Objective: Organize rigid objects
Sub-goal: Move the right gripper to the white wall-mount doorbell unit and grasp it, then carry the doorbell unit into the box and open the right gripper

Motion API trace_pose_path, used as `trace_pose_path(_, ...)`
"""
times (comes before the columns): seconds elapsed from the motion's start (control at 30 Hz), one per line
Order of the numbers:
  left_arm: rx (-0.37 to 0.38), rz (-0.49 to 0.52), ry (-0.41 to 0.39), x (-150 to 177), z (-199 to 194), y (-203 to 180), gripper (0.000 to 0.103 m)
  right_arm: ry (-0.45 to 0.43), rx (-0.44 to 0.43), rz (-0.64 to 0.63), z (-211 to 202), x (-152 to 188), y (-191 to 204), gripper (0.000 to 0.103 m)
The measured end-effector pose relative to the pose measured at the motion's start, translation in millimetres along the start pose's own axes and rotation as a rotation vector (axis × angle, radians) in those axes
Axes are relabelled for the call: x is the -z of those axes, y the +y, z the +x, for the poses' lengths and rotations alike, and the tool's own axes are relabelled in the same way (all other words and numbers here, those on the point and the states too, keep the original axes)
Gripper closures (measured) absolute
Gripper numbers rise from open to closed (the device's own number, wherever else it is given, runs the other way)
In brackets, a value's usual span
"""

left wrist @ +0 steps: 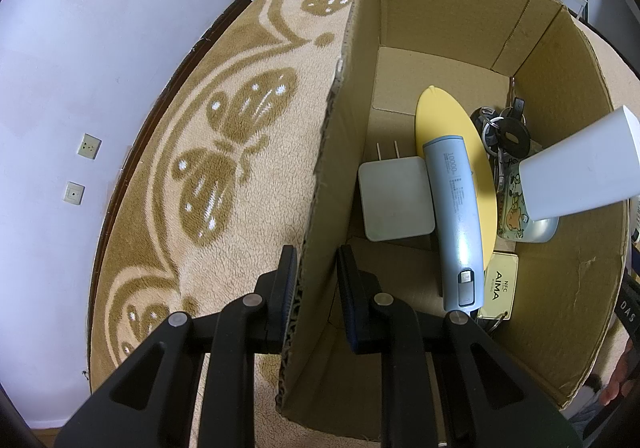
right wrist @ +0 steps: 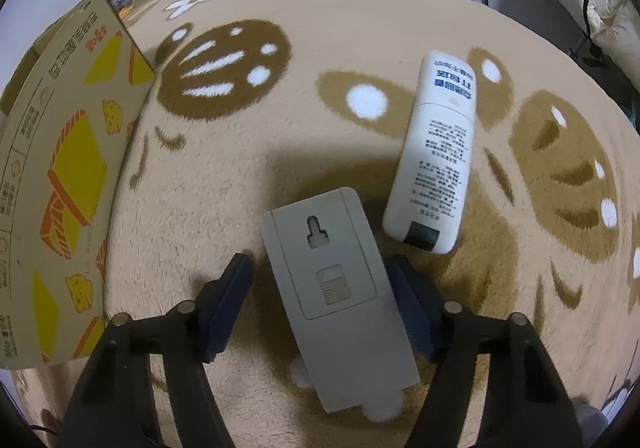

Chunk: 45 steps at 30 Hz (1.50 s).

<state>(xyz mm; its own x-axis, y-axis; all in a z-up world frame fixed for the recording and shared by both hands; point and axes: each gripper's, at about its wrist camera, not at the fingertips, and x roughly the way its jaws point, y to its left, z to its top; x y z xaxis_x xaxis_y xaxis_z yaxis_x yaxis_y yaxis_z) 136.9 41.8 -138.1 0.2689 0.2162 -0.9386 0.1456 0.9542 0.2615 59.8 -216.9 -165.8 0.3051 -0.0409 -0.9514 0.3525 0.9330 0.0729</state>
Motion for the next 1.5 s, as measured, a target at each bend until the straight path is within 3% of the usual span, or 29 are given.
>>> trace_pose_path(0.27, 0.002, -0.002, 0.001, 0, 0, 0, 0.084, 0.014, 0.031, -0.013, 0, -1, 4, 0.029)
trace_pose_path(0.3, 0.001, -0.002, 0.001, 0, 0, 0, 0.084, 0.007, 0.036, -0.014, -1, 0, 4, 0.032)
trace_pose_path(0.33, 0.000, -0.001, 0.001, 0, -1, -1, 0.084, -0.002, 0.047, -0.020, -2, 0, 5, 0.046)
trace_pose_path(0.37, 0.000, 0.000, 0.000, 0, 0, 0, 0.084, -0.011, 0.047, -0.025, -4, 0, 6, 0.049)
trace_pose_path(0.57, 0.001, 0.000, 0.000, 0, 0, 1, 0.084, -0.097, 0.013, 0.029, -21, -4, 6, 0.050)
trace_pose_path(0.8, 0.003, -0.001, 0.001, 0, 1, 3, 0.084, -0.141, -0.086, 0.069, -38, -15, 8, 0.050)
trace_pose_path(0.97, 0.003, -0.003, 0.003, -1, 2, 2, 0.084, -0.247, -0.127, 0.067, -68, -26, 17, 0.050)
trace_pose_path(1.17, 0.007, -0.006, 0.004, -1, 2, 2, 0.084, -0.333, -0.195, 0.028, -102, -50, 34, 0.050)
trace_pose_path(1.5, 0.012, -0.009, 0.004, -2, 4, 3, 0.084, -0.419, -0.260, -0.109, -123, -81, 76, 0.050)
